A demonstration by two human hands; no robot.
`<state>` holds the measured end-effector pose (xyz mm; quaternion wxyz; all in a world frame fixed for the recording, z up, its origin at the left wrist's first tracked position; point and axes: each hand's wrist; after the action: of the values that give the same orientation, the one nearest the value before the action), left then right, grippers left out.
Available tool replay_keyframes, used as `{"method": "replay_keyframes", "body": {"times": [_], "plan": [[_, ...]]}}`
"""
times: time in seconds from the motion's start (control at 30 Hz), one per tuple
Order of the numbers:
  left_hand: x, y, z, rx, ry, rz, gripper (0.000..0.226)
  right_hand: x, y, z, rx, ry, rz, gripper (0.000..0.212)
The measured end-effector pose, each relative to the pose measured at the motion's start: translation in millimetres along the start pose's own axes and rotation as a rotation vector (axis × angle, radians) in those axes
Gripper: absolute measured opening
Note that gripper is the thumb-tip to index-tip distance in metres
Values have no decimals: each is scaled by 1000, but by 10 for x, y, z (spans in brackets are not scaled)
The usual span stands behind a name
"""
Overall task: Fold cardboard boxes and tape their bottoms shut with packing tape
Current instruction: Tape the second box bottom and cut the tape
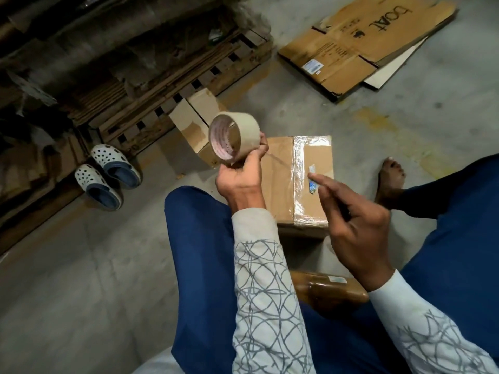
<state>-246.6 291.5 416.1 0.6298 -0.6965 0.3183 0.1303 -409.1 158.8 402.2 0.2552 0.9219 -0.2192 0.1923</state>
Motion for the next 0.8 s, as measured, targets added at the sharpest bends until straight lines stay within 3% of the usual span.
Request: {"method": "replay_keyframes", "body": {"times": [0.13,0.2,0.3,0.4,0.47,0.6,0.8], "plan": [[-80,-36,-59,247,-70,-18,42,245,123,-94,606,-581,56,25],[-115,-59,-171,460,-192,-20,31,382,243,-142,776,-738,53,28],[-103,-67,-470,790,-534,163,33,462,344,-245,854,-738,12,31],[-62,-68,-638,1027,-787,117,43,489,422,-304,898,-749,1,32],[3,-48,-651,1136,-830,94,49,505,508,-341,974,-737,-3,32],[44,-40,-657,1259,-874,27,34,527,608,-463,1048,-734,-45,33],[-35,-32,-603,1308,-737,-129,20,550,643,-525,1154,-734,-42,33]]}}
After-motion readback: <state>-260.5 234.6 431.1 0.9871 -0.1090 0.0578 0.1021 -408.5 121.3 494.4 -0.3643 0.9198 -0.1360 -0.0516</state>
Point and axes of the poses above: each hand's wrist, its own x-axis towards the middle knuckle, its own y-axis out of the back of the hand, z = x × y, and after that the axes turned 5 degrees about y, right-handed
